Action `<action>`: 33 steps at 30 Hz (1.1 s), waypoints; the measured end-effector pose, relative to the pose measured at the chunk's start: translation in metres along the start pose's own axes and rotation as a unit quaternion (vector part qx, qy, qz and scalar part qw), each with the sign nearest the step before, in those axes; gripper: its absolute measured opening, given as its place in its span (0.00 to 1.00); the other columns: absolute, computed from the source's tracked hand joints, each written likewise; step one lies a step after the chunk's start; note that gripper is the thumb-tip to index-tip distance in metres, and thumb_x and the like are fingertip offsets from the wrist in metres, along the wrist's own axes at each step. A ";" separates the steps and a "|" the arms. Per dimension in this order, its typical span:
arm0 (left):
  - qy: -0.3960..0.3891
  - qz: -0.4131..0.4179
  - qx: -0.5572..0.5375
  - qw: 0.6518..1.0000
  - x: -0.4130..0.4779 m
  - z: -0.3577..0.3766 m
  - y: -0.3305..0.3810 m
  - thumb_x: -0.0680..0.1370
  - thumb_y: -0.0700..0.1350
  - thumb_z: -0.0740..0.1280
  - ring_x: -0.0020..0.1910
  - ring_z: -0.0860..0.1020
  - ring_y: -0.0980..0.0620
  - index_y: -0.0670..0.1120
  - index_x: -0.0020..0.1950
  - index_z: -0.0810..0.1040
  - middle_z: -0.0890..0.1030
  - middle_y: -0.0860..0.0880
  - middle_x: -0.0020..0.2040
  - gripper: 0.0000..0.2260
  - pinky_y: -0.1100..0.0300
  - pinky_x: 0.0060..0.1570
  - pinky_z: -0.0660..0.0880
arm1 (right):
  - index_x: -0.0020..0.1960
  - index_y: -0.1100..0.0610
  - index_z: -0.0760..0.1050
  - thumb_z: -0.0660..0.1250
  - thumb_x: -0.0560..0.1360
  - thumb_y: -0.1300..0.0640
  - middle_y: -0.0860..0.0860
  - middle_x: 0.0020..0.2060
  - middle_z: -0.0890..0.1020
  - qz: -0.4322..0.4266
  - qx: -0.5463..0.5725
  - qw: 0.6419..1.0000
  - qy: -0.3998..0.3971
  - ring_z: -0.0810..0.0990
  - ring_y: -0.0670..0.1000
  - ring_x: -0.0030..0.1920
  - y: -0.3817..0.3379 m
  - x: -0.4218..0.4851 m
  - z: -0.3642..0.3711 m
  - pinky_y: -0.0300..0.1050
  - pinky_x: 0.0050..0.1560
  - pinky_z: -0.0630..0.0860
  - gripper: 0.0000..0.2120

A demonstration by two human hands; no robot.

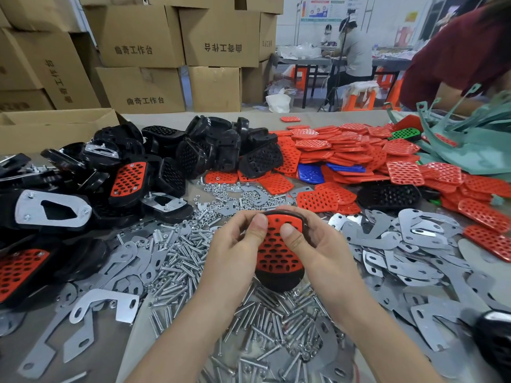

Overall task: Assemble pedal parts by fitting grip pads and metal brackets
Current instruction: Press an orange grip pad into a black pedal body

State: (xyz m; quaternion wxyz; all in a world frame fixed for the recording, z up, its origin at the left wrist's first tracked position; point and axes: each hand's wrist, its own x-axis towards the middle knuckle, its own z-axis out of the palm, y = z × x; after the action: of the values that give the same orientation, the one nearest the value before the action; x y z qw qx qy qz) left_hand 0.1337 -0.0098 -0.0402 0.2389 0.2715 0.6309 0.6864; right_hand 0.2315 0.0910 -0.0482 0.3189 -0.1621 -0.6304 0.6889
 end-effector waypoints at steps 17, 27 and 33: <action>-0.021 0.035 -0.018 0.999 -0.005 0.003 0.004 0.80 0.54 0.64 0.42 0.81 0.62 0.50 0.52 0.82 0.85 0.54 0.44 0.11 0.71 0.40 0.74 | 0.56 0.48 0.83 0.69 0.75 0.48 0.47 0.52 0.88 -0.009 -0.001 1.000 0.000 0.85 0.44 0.53 -0.003 -0.003 0.001 0.34 0.52 0.78 0.11; -0.032 0.041 -0.005 0.999 -0.010 0.004 0.003 0.83 0.52 0.62 0.51 0.82 0.61 0.58 0.54 0.82 0.85 0.57 0.51 0.09 0.69 0.45 0.76 | 0.55 0.51 0.84 0.70 0.77 0.51 0.49 0.49 0.88 -0.003 0.007 1.000 0.018 0.86 0.46 0.49 -0.007 -0.004 0.004 0.33 0.47 0.78 0.09; -0.038 0.041 -0.025 0.998 -0.011 0.007 0.005 0.77 0.59 0.63 0.50 0.83 0.58 0.57 0.55 0.81 0.85 0.54 0.52 0.13 0.68 0.46 0.77 | 0.54 0.50 0.84 0.70 0.78 0.53 0.50 0.48 0.88 -0.025 -0.007 0.999 0.033 0.86 0.47 0.49 -0.009 -0.005 0.007 0.36 0.47 0.79 0.07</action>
State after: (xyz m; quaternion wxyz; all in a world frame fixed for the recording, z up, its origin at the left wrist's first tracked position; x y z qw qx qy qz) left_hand 0.1466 -0.0123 -0.0354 0.2413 0.3171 0.5927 0.7000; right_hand 0.2330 0.0819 -0.0391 0.3554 -0.1706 -0.6285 0.6705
